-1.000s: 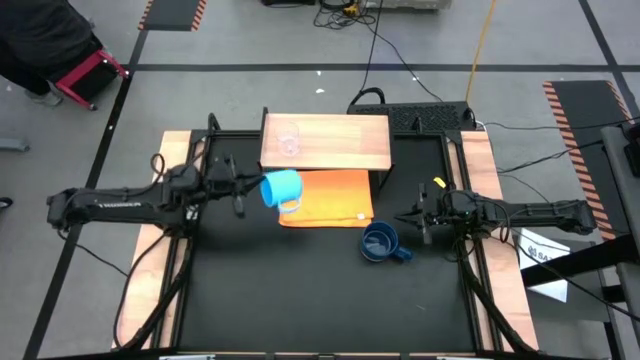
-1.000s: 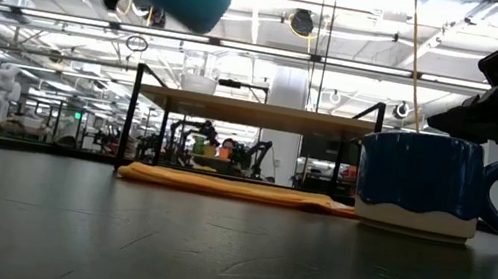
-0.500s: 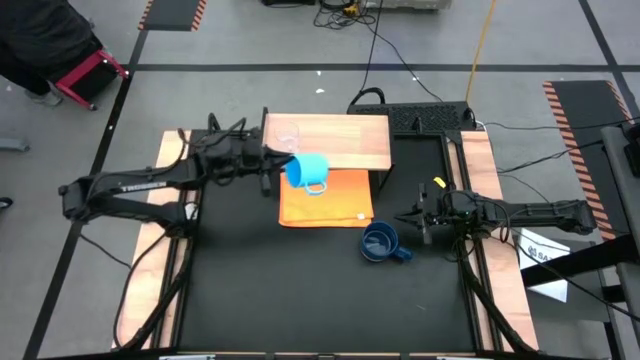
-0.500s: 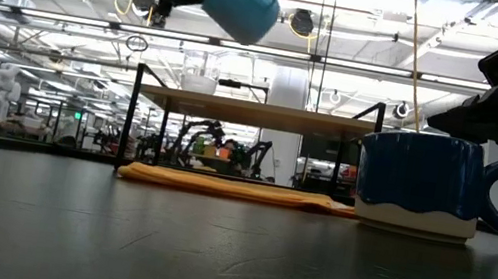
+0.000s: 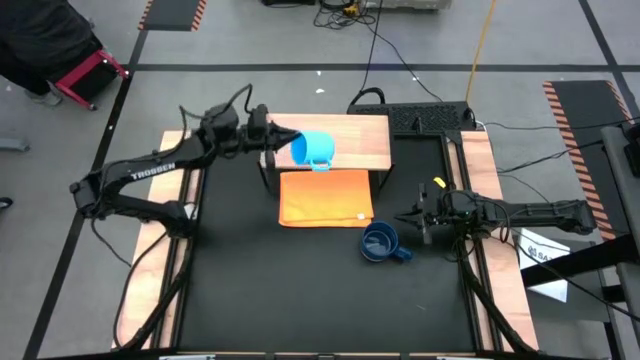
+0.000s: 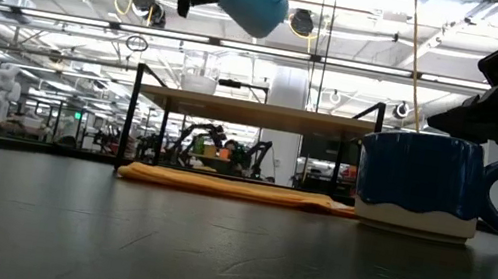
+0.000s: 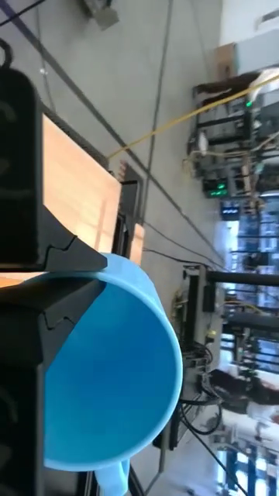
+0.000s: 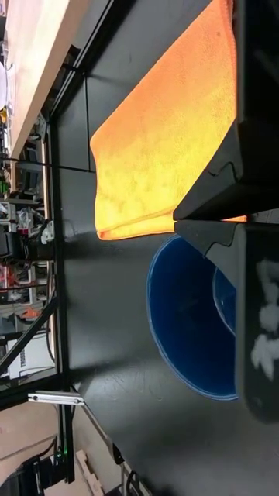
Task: Stack small to large cups/mugs on shelf
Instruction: Put the light blue mug on the shelf
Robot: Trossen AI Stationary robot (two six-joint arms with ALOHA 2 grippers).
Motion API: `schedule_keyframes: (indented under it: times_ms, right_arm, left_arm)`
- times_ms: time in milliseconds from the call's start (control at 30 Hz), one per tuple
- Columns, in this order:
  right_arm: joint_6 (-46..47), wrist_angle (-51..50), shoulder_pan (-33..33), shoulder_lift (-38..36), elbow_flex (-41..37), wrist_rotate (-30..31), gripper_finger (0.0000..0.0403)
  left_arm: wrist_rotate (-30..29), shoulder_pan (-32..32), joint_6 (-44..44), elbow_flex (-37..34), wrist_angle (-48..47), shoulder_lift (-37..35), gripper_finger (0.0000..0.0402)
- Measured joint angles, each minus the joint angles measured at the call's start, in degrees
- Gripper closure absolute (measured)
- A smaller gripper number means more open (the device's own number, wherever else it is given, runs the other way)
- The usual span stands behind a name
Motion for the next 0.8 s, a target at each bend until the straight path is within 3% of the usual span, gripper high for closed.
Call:
schedule_keyframes:
  times_ms: [400,800]
  right_arm:
    - [-0.53,0.00,0.01,0.00,-0.01,0.00,0.0403]
    - [-0.53,0.00,0.01,0.02,-0.01,0.00,0.0403]
  left_arm:
    - [4.15,1.75,8.26,26.08,-30.26,11.28,0.0398]
    - [7.43,5.82,11.22,38.39,-39.92,21.06,0.0398]
